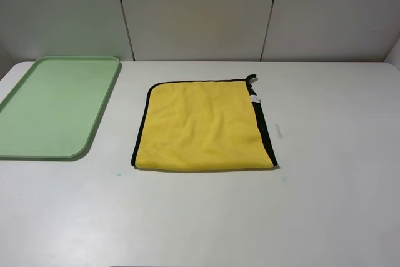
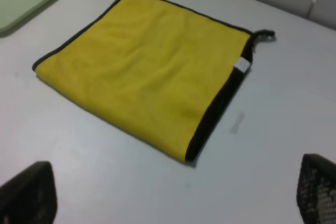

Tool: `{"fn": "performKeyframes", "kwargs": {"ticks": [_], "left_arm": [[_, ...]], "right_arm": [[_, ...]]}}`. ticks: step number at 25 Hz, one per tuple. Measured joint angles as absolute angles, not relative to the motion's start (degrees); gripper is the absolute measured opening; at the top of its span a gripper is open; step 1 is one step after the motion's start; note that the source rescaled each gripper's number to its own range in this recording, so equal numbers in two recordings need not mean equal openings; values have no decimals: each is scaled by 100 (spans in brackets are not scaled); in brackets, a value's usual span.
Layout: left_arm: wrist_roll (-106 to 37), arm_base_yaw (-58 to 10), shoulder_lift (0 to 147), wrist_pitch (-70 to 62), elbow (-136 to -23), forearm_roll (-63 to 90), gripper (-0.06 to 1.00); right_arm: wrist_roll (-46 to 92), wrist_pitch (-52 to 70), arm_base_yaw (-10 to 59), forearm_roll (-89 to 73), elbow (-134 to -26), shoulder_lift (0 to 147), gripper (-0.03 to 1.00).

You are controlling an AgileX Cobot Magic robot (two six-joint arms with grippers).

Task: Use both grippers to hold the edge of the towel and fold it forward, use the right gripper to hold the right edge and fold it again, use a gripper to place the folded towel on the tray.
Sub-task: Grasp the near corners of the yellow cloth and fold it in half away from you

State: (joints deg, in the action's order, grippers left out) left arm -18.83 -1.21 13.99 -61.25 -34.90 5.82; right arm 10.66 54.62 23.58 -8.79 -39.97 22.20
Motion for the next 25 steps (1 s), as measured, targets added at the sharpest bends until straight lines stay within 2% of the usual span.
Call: {"fn": "performKeyframes", "kwargs": {"ticks": [6,10,16,25], "left_arm": [[-3061,-216,2460,-6101,-3929,588,99],[-3647,-636,3094,-5897,-3978,588,99],[-3909,-1336,4101,-5271,-3992,583,99],[-4185,-1459,5786,-4045,-3992,583,99]], "right_arm": [[1877,5458,2358,-893,-4643,3359,100],[2595,5432,2358,-893,-4775,3972,100],[3490,5399,2358,-910,-4775,4707,100],[4731,4782,2358,-1015,-4793,5896,100]]}}
